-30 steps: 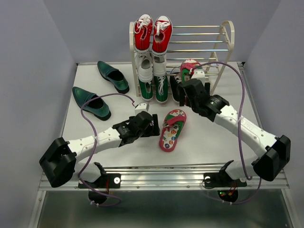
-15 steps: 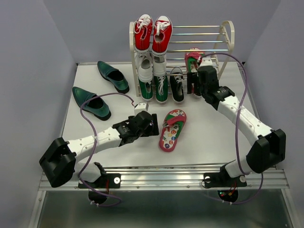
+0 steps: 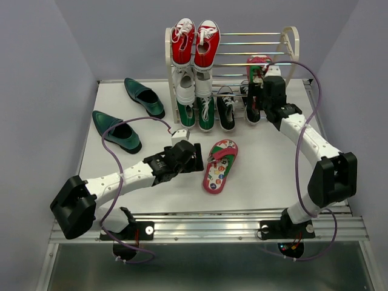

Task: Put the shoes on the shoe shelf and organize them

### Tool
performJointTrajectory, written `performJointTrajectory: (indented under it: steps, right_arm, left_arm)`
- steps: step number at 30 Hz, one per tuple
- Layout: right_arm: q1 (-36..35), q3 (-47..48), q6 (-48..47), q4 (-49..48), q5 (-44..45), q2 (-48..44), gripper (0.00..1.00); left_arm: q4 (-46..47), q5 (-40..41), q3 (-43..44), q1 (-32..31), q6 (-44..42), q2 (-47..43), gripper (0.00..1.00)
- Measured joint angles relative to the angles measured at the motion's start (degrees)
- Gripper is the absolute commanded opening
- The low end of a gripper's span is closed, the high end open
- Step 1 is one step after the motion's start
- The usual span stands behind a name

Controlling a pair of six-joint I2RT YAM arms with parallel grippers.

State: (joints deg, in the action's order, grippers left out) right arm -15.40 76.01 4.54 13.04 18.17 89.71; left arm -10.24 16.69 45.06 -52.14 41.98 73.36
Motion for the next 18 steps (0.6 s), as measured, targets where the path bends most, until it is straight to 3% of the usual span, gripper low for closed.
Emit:
performJointTrajectory:
  steps: [12, 18]
  right_arm:
    - [2.71, 2.27, -1.36, -3.41, -0.20, 3.78, 0.06]
    - [2.71, 2.27, -2.36, -5.42, -0.15, 3.80, 0.17]
  left_arm:
    - [-0.35, 0.09, 0.00, 0.00, 0.39, 0.02, 0.99]
    - [-0.37, 0.09, 0.00, 0.00, 0.50, 0.02, 0.99]
